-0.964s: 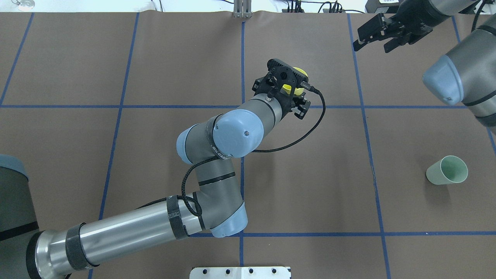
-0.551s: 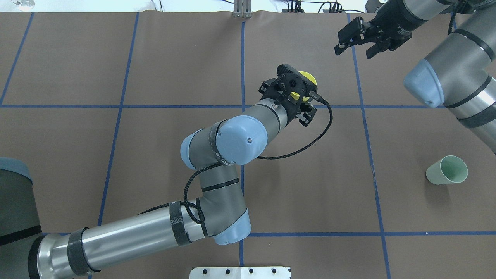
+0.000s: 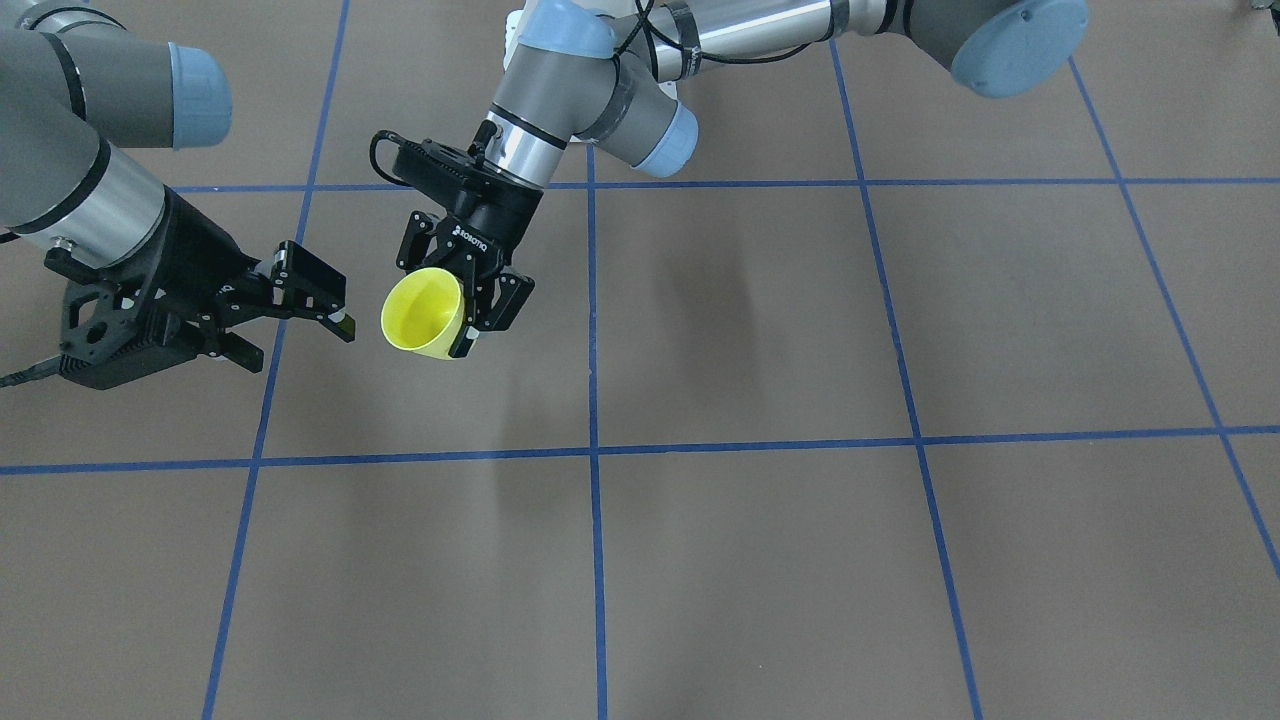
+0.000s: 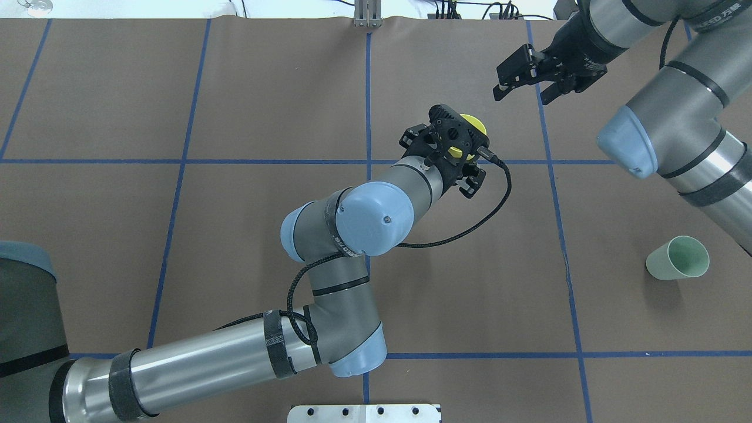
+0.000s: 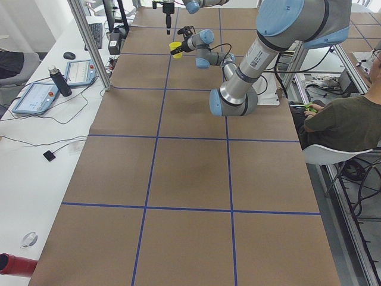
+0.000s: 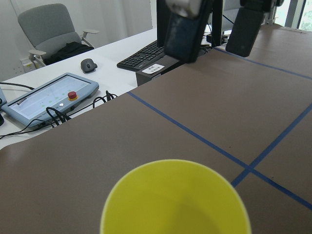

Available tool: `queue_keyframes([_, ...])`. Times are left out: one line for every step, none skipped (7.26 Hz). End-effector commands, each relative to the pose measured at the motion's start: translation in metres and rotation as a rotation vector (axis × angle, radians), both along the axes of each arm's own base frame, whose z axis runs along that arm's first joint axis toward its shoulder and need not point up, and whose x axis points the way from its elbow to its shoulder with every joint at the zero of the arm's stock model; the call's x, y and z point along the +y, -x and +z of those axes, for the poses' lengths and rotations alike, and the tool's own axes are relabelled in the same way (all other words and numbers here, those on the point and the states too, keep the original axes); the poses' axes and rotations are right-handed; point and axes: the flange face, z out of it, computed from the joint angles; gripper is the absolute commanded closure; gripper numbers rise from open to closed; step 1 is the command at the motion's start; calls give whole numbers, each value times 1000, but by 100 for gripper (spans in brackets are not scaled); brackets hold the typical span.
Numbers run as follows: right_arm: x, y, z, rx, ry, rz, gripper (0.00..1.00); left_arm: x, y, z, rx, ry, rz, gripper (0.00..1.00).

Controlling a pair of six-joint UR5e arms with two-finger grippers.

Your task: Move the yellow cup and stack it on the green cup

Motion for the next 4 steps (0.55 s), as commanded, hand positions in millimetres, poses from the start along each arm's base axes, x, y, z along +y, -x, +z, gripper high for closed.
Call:
queue_keyframes([4, 8, 4, 5, 9, -14, 0, 0, -3, 0, -4, 1, 2, 37])
queue_keyframes([7, 15, 4, 4, 22, -19, 1, 1, -1, -10, 9, -4, 2, 37])
queue_keyframes([9, 16, 2, -4, 33, -24, 2, 2, -2, -11, 10, -6, 2, 37])
queue_keyframes([14, 17, -1, -29, 48, -59, 2, 4, -2, -17, 15, -11, 3, 37])
